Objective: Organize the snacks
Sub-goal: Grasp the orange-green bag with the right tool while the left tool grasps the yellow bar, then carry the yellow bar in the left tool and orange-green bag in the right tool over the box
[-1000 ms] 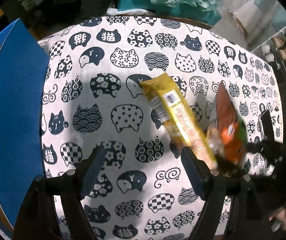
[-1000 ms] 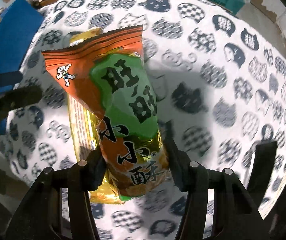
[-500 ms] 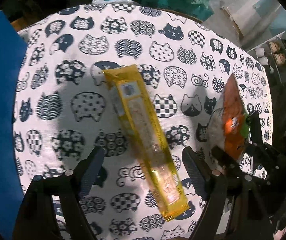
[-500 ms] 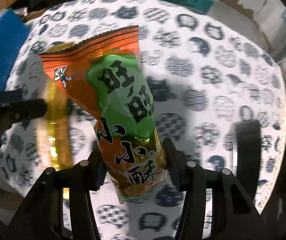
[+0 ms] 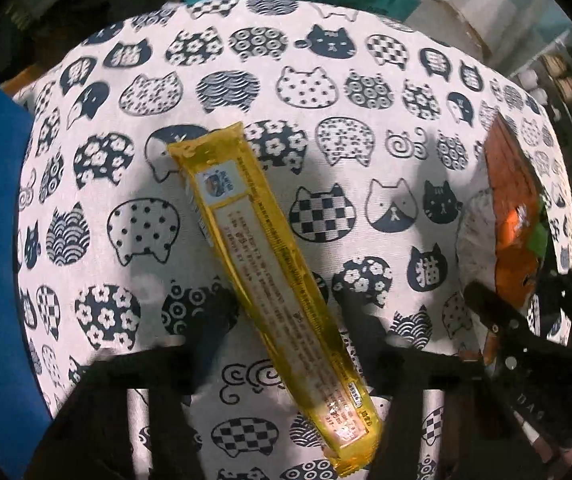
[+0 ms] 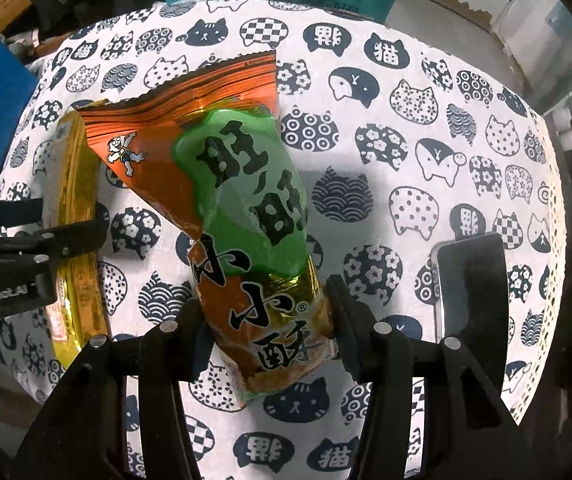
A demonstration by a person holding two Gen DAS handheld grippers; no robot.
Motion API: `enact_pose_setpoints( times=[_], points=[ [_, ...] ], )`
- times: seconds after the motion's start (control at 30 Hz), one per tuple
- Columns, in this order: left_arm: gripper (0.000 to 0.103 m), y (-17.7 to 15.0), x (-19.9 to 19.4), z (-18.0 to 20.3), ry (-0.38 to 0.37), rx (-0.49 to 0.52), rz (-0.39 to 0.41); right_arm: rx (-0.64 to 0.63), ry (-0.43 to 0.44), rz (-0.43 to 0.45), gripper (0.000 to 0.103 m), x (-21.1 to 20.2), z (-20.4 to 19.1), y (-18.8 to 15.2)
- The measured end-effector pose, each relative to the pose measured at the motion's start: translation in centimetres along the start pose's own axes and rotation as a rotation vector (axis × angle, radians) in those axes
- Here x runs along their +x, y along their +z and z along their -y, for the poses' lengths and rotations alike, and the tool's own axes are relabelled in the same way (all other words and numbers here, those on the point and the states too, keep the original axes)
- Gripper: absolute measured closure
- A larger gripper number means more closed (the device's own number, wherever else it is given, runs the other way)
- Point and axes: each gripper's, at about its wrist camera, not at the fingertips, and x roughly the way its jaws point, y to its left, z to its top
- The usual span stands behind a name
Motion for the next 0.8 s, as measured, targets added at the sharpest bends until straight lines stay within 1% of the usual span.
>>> enact_pose_setpoints(
  times=[0.1, 0.13, 0.2, 0.27, 0.43, 0.57, 0.7, 0.8],
  points=[
    [0.064, -0.2, -0.2, -0.1, -0.022, 0.013, 0.006, 0.0, 0.002, 0.006, 0.052, -0.9, -0.4, 0.4],
    [0.069, -0.3, -0.4, 0.4, -0.011, 0.03, 0.012, 0.0, 0.003, 0.008, 0.052, -1.5, -0.7, 0.3],
    [0.075, -0.8, -1.2, 0.8, 0.011, 0.067, 0.029, -0.003, 0.007, 0.014, 0.052, -2.2, -1.1, 0.8],
    [0.075, -1.4, -1.8, 0.8, 0.02, 0.096, 0.044, -0.006, 0.01, 0.022, 0.052, -3.1, -1.5, 0.7],
    [0.075, -2.7, -2.5, 0.6, 0.022, 0.124, 0.059, -0.012, 0.012, 0.043, 0.052, -4.7, -2.1, 0.7],
    [0.075, -4.4, -4.6, -0.6, 0.027, 0.147, 0.099, -0.014, 0.015, 0.06, 0.052, -5.8, -2.5, 0.9],
    [0.075, -4.6, -6.6, -1.1, 0.029, 0.153, 0.129, -0.012, 0.014, 0.079, 0.052, -6.8, -3.1, 1.0],
    [0.075, -4.6, -8.4, -2.3, 0.035, 0.147, 0.147, -0.011, 0.021, 0.089, 0.052, -7.0, -3.8, 0.8]
  ],
)
